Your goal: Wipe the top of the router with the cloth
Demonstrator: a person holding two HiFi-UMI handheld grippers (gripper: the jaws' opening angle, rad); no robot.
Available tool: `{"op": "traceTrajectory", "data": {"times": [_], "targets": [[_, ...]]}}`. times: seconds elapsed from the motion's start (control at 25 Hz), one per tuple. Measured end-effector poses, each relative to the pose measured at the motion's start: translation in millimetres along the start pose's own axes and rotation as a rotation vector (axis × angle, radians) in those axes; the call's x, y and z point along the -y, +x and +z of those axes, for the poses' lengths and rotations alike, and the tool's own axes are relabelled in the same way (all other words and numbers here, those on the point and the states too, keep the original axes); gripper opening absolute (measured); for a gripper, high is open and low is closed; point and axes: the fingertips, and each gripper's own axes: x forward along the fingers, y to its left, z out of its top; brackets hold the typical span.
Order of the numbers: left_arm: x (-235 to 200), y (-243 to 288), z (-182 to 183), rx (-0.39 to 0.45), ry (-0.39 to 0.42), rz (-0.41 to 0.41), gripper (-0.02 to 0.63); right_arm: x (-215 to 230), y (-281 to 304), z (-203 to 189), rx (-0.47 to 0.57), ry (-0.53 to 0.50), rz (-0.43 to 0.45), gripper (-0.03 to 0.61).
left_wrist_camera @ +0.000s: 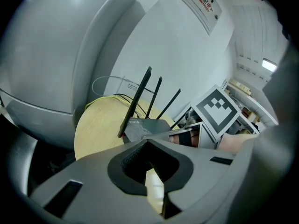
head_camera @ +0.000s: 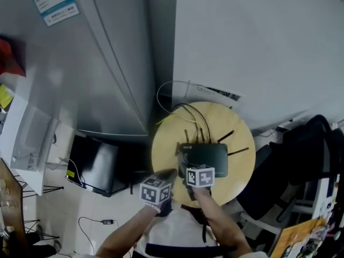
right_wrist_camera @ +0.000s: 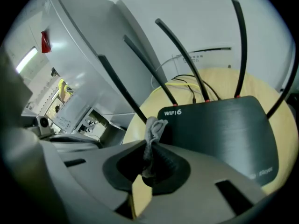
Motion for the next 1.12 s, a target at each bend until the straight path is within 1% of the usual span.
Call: {"op": "traceTrajectory", "data": {"times": [0.12,0.4,0.76,1.12], "targets": [[2,2,0,-0.003,0.001,-0.003,-0.002,11,2,-4,-0.021,-0.001,-0.031,0.035],[13,12,0,-0.018,0.016,-0.031,-0.002,45,-14,-3,0.002,0.017,-0.099,0.035],[34,28,-1,-0.048,0.055,-0.073,-0.003,117,-58,-14,0.048,0.108,-0.202,0.035],[49,39,-2,-0.079,0.091,-0.101,-0.002,180,-97,-24,0.084,0.161,-0.320,0.035]]}}
